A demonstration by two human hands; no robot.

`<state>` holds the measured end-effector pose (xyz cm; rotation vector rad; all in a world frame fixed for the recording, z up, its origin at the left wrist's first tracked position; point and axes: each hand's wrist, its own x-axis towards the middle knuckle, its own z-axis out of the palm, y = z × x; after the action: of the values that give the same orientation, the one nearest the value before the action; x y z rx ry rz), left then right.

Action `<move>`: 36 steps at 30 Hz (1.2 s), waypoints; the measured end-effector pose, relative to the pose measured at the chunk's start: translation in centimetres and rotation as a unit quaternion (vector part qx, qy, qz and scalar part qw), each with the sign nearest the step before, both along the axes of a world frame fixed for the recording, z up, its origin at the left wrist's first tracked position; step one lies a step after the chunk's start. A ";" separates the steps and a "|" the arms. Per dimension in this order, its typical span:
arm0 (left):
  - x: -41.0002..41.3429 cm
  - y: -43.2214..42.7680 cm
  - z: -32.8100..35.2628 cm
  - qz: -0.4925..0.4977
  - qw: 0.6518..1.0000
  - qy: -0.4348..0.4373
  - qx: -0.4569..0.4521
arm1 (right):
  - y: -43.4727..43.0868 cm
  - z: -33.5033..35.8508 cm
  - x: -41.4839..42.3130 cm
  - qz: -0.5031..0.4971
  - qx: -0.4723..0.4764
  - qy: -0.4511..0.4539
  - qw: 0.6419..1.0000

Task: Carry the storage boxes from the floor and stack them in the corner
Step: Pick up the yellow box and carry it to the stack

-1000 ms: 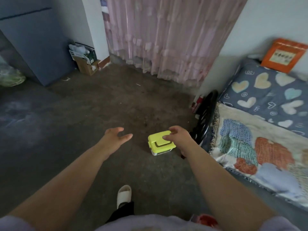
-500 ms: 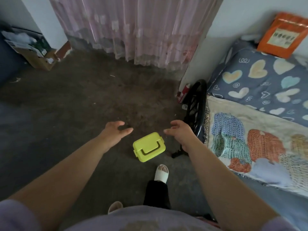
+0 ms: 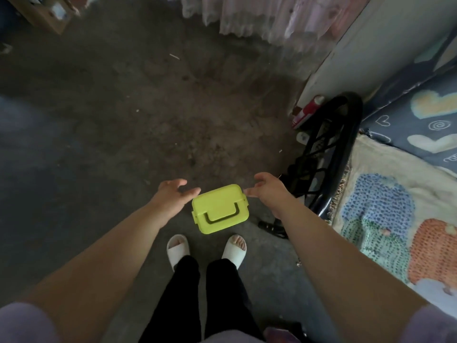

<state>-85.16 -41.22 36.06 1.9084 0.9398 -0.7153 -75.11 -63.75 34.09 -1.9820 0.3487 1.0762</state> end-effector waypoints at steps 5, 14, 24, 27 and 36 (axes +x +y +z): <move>2.4 0.7 -11.5 0.016 0.998 0.055 -0.002 | 0.3 -11.4 2.6 0.036 -0.044 0.034 0.998; 1.1 0.0 -31.8 0.055 0.991 0.124 -0.019 | -0.3 -31.3 1.5 0.099 -0.130 0.083 0.983; -2.9 -1.7 -47.1 0.218 0.946 0.229 -0.069 | -0.8 -45.3 0.6 0.125 -0.188 0.055 0.973; -3.3 -1.9 -49.2 0.273 0.926 0.229 -0.128 | -0.7 -47.4 0.8 0.091 -0.161 0.062 0.981; -3.0 0.3 -46.8 0.317 0.922 0.180 -0.129 | 0.7 -44.4 1.5 0.105 -0.157 0.021 0.982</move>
<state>-88.14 -40.91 -10.72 1.1486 1.5143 -0.7523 -73.60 -63.04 -10.34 -2.3199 0.3557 1.2590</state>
